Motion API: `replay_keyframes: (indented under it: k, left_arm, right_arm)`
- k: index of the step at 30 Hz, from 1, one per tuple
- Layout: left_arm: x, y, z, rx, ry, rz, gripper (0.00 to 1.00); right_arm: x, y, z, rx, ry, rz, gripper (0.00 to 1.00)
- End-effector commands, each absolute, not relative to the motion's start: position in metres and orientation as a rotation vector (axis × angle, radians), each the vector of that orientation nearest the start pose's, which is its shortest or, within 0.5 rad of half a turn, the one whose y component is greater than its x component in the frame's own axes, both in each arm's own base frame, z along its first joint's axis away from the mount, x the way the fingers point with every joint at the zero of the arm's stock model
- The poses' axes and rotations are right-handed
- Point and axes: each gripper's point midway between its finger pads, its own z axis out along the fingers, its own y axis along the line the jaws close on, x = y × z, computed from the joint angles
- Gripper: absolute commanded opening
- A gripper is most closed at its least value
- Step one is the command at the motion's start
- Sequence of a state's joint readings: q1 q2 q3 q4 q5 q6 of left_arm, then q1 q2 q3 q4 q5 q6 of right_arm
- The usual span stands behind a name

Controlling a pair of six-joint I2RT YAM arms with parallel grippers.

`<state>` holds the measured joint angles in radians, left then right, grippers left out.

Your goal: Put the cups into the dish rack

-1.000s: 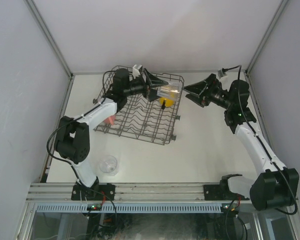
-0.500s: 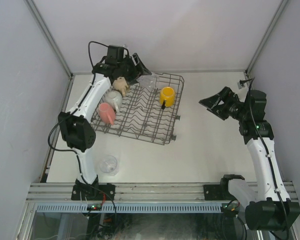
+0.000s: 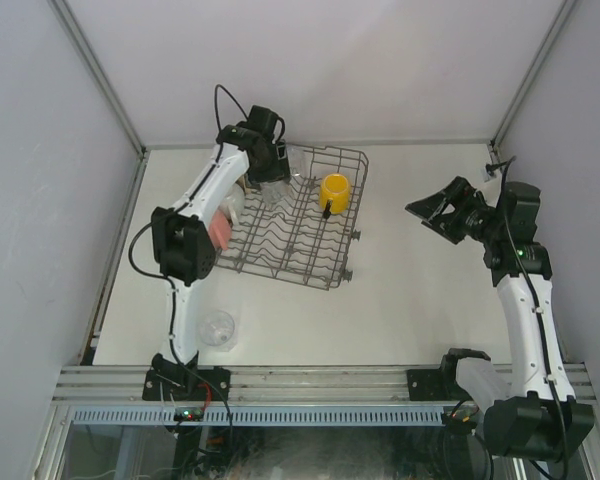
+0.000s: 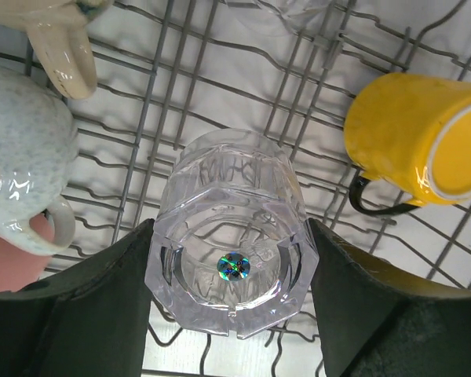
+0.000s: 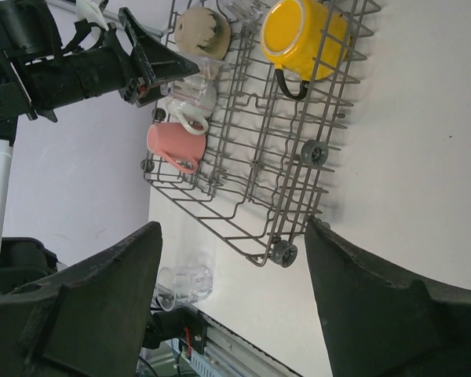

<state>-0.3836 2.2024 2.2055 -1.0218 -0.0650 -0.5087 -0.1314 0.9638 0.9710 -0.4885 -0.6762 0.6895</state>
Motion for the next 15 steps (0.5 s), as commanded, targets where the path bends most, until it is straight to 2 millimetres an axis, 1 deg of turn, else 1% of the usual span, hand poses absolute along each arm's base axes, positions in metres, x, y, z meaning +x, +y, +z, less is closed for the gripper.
replay_keyframes:
  k: [1,10,15]
  left_arm:
    - [0.505,-0.195,0.186,-0.165,2.471,-0.182,0.0]
    - [0.532,-0.207,0.177,-0.17,2.422,-0.212,0.0]
    - [0.541,-0.211,0.169,-0.181,2.414,-0.22,0.0]
  right_arm:
    - [0.287,0.092,0.285,0.359,2.026,1.013,0.73]
    - [0.289,0.09,0.278,0.375,2.048,0.998,0.73]
    - [0.29,0.088,0.274,0.387,2.06,0.988,0.73]
